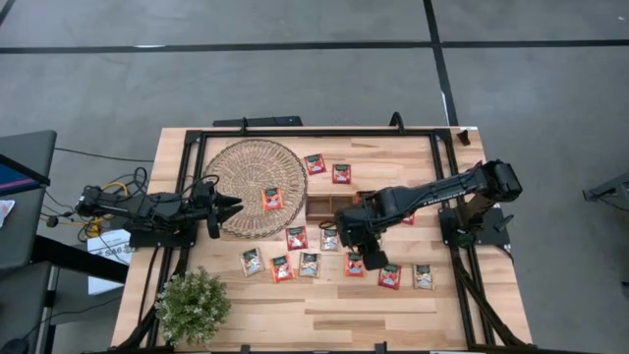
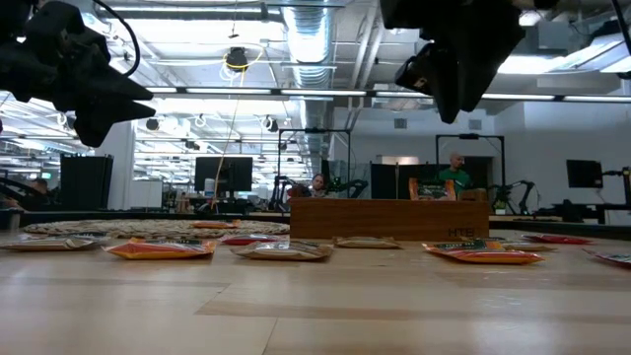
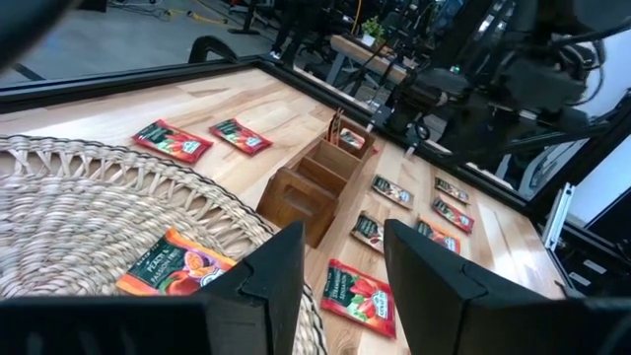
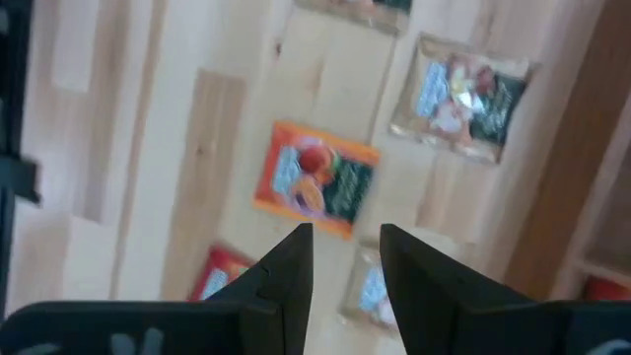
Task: Pick & Place Tea
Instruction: Put the orange tea bag into the right section of the wooden organizer
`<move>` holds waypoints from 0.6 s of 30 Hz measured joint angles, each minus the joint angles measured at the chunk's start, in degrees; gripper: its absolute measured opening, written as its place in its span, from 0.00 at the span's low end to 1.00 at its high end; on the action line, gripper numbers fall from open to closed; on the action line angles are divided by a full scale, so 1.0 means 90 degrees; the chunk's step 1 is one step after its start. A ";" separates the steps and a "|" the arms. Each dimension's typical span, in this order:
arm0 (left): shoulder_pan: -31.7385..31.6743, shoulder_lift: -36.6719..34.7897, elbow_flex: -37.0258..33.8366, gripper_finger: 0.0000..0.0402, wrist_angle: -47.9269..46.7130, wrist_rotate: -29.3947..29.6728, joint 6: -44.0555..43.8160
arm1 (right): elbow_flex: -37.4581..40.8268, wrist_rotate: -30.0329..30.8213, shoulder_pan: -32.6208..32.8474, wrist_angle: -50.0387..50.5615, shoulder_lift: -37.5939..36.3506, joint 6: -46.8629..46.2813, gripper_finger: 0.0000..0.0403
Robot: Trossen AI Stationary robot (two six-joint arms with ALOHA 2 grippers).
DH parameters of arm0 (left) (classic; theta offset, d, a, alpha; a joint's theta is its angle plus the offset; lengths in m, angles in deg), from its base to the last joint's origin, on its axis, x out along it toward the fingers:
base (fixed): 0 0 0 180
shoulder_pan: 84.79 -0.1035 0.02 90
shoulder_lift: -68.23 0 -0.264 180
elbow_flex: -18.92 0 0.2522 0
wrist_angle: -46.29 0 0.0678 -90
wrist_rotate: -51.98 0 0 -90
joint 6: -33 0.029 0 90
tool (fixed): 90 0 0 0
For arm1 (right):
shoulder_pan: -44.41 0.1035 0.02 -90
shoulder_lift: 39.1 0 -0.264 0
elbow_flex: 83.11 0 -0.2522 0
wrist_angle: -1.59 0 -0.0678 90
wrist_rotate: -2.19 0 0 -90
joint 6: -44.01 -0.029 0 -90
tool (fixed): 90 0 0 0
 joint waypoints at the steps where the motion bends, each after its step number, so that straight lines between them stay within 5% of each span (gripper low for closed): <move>1: 0.0001 -0.0002 0.0002 0.33 -0.0012 0.0000 0.0002 | 0.0046 0.0007 0.0036 -0.0143 0.0000 -0.0128 0.28; 18: -0.0001 0.0000 0.0005 0.33 -0.0037 0.0002 0.0010 | 0.0986 0.0150 0.0095 -0.0974 0.0005 -0.1548 0.28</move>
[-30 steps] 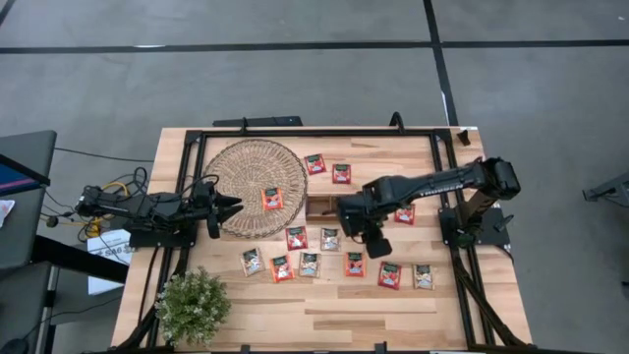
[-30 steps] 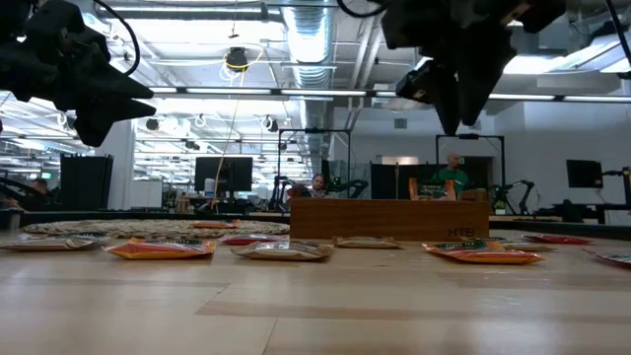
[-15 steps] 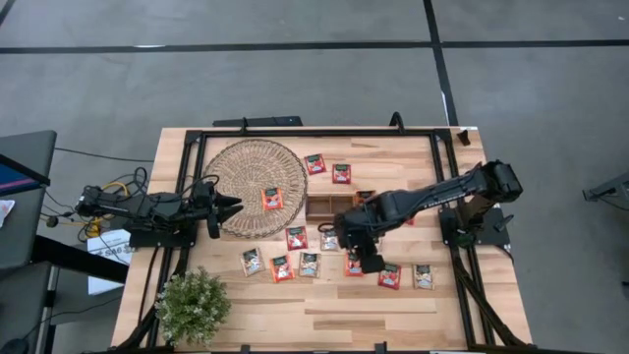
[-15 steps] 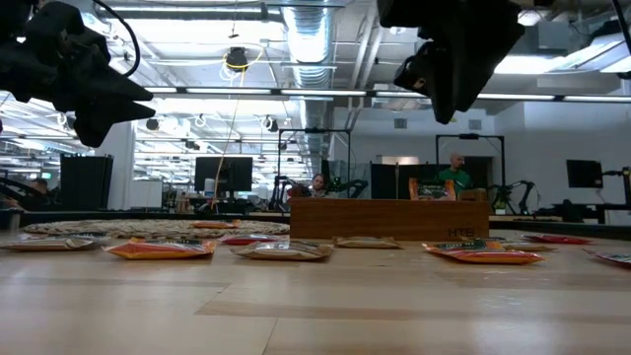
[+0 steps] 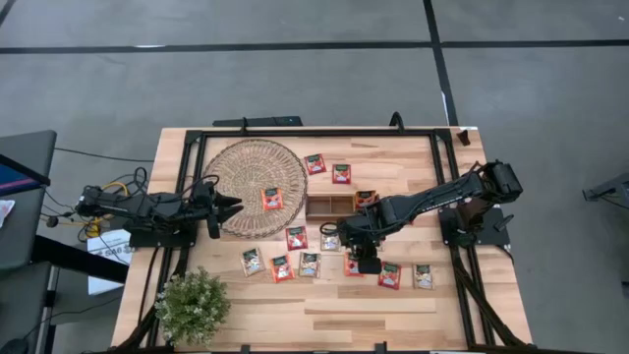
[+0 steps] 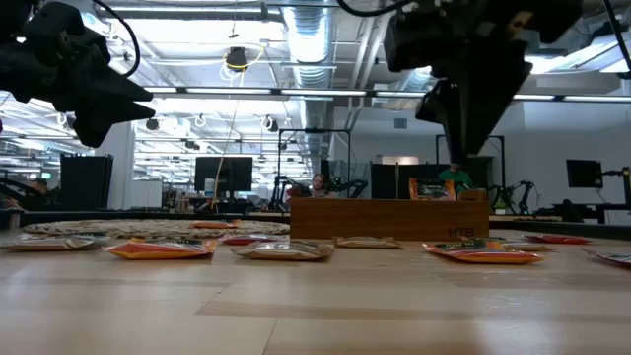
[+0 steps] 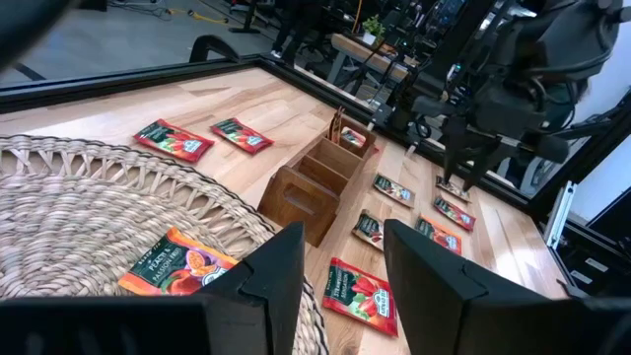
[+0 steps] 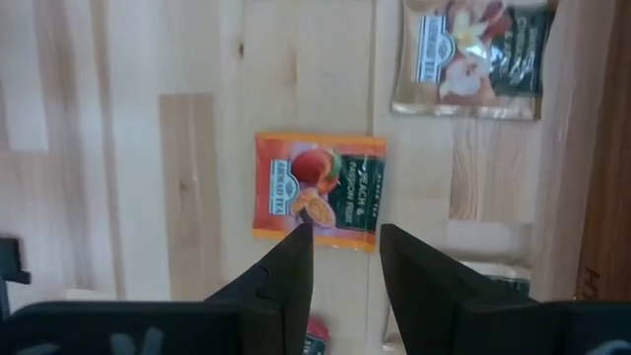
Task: Pick & Place Tea
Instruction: Put the orange tea bag into the right section of the wooden organizer
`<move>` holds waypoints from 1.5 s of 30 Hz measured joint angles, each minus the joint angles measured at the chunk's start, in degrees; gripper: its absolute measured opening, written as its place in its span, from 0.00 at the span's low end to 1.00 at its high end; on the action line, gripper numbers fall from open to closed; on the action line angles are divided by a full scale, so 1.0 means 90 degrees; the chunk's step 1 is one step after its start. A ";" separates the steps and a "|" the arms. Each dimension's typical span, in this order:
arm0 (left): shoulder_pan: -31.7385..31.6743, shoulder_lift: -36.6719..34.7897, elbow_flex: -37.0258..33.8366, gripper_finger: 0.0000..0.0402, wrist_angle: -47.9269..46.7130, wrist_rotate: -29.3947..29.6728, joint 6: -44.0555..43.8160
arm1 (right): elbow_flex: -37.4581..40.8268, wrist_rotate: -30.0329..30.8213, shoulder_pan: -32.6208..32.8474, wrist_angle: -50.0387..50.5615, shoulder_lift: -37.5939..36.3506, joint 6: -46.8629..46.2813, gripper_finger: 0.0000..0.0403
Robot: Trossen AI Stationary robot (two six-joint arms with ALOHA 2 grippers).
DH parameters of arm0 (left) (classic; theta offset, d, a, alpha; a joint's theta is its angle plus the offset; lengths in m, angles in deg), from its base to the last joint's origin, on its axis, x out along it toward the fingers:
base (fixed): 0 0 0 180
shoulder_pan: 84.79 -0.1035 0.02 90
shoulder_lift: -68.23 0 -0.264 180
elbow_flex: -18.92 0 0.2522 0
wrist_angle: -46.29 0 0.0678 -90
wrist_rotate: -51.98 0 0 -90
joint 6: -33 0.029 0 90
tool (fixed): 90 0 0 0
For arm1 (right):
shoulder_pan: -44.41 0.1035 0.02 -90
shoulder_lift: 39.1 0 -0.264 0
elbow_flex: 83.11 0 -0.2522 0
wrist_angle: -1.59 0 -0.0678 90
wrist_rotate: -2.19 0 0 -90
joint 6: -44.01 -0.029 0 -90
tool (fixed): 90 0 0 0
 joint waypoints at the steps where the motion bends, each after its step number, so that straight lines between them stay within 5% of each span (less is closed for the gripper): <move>1: 0.0000 -0.0001 0.0000 0.33 0.0000 -0.0002 0.0000 | 0.0010 0.0015 -0.0023 -0.0006 0.0034 0.0000 0.28; 15: 0.0001 0.0110 0.0005 0.33 -0.0088 -0.0017 0.0001 | -0.0161 0.0012 -0.0126 -0.0427 0.1418 0.0131 0.28; 33: 0.0002 0.0234 0.0002 0.33 -0.0099 -0.0042 -0.0005 | -0.0203 -0.0007 -0.0115 -0.0347 0.1879 0.0132 0.28; 45: 0.0000 0.0234 0.0000 0.33 -0.0097 -0.0111 -0.0002 | -0.0177 0.0028 -0.0122 -0.0336 0.1792 0.0117 0.08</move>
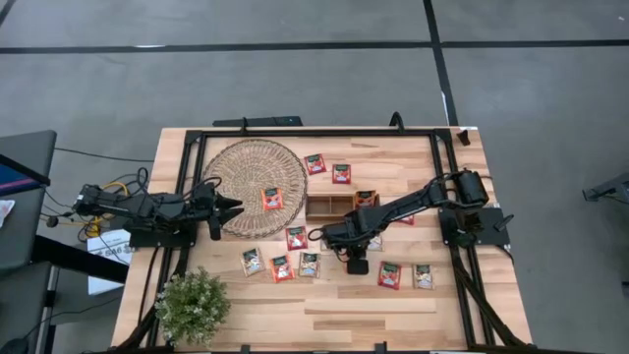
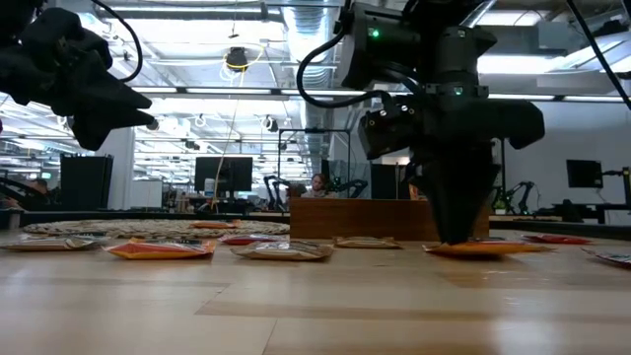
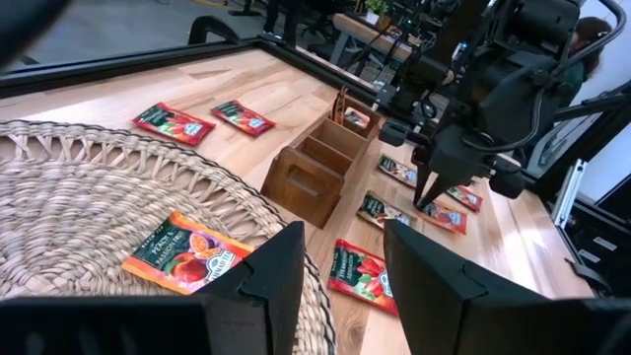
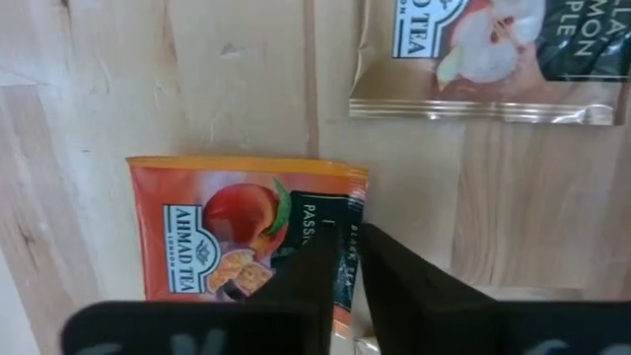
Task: Pick & Place Tea
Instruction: Put the orange tea bag into the right section of the wooden organizer
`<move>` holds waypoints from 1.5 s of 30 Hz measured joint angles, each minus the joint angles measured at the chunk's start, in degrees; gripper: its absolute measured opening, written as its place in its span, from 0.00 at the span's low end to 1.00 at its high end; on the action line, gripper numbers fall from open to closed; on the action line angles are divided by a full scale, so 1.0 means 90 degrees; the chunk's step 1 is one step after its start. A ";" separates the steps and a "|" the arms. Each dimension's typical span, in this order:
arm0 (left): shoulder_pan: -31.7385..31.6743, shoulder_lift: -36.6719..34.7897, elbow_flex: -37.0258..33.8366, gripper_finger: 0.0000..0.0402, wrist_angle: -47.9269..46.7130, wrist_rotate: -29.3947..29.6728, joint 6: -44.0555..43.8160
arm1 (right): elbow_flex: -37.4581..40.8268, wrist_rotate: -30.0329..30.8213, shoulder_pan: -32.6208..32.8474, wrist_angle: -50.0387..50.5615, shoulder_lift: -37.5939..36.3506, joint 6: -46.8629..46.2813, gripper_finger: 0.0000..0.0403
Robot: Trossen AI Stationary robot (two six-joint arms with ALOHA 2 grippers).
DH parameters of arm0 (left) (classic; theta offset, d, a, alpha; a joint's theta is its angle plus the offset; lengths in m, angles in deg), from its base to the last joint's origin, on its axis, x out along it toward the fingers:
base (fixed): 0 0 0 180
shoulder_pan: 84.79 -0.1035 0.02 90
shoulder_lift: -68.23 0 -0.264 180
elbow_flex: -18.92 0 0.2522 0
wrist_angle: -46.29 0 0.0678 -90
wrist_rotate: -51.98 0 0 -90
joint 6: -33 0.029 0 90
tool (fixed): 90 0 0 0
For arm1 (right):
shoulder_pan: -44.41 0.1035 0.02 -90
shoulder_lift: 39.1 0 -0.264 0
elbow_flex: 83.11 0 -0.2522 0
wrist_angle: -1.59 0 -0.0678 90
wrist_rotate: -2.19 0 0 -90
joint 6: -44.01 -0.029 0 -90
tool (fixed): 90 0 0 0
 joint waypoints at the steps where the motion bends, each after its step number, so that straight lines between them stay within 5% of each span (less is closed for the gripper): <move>1: 0.0002 0.0000 0.0000 0.33 0.0000 0.0000 0.0000 | -0.0016 0.0004 0.0000 0.0023 0.0002 0.0001 0.06; 20: 0.0000 0.0000 -0.0005 0.33 0.0000 -0.0170 0.0000 | -0.0538 0.0264 0.0141 0.0757 0.0049 -0.0050 0.00; 32: 0.0002 0.0000 -0.0007 0.33 0.0000 -0.0170 -0.0005 | -0.2094 0.0323 0.0461 0.2464 0.0022 -0.0049 0.00; 45: 0.0002 0.0000 -0.0007 0.33 0.0000 -0.0170 -0.0005 | -0.2868 0.1907 0.0183 0.4922 0.0017 0.0309 0.00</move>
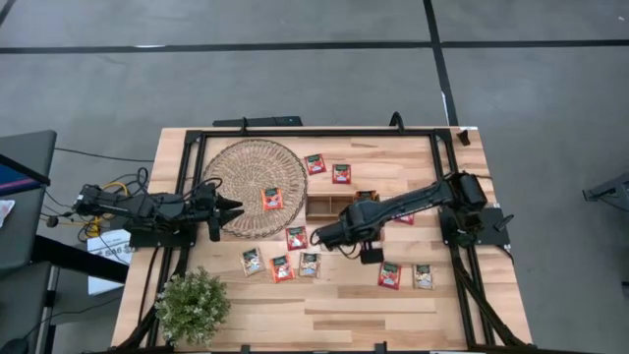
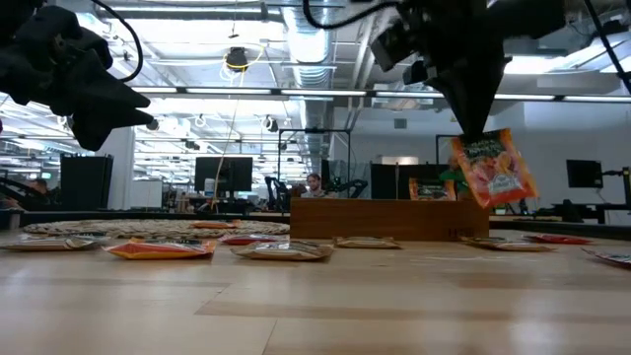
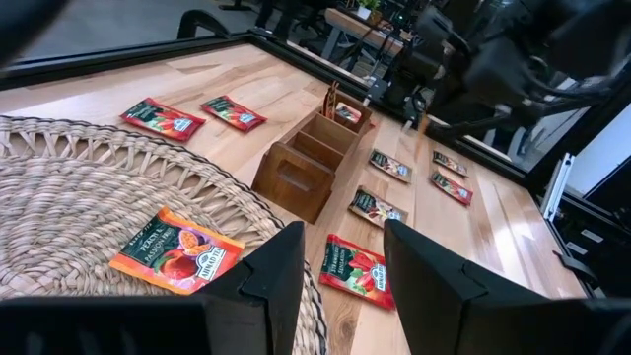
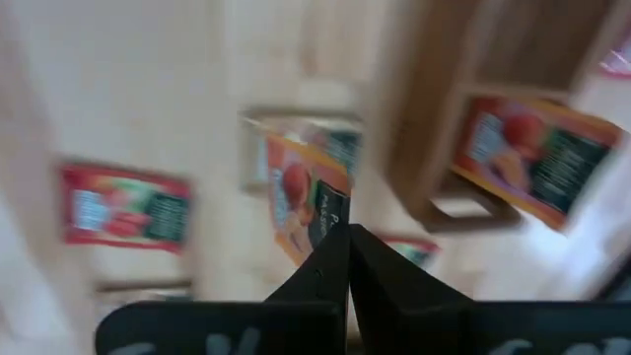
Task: Pick & Place Tea
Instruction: Put the orange tea bag into the right section of the wooden organizer
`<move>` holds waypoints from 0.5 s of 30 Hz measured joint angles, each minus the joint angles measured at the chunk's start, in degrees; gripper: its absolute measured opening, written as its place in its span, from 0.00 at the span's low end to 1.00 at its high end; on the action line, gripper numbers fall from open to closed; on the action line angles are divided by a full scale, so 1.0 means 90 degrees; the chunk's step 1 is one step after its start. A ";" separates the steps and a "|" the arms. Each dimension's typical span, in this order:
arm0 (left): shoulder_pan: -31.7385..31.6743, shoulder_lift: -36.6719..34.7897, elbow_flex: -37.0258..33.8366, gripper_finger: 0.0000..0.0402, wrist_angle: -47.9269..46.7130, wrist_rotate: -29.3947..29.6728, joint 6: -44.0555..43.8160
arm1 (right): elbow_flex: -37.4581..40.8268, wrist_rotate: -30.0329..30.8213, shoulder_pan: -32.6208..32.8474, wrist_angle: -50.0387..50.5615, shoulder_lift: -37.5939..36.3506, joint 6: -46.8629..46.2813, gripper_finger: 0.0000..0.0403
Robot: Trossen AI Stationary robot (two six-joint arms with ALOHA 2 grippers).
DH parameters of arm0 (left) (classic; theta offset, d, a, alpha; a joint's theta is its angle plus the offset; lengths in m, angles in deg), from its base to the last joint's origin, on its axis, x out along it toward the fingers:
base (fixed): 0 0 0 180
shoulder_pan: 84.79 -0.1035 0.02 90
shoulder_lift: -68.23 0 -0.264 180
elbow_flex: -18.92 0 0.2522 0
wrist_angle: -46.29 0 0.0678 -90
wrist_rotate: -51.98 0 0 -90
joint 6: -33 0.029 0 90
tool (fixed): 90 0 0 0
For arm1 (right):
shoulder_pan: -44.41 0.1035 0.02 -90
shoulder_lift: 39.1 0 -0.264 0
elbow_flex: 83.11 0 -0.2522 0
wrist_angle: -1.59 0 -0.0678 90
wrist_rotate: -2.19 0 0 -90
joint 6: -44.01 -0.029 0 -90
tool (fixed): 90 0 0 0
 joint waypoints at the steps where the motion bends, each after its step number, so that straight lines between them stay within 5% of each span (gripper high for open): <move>1: -0.0002 0.0000 0.0000 0.33 0.0000 0.0000 0.0000 | 0.0001 0.0084 -0.0077 0.0084 -0.0011 0.0055 0.00; 15: -0.0001 -0.0002 0.0000 0.33 0.0000 0.0000 0.0002 | 0.0015 0.0747 -0.1202 -0.0088 -0.1086 0.0262 0.00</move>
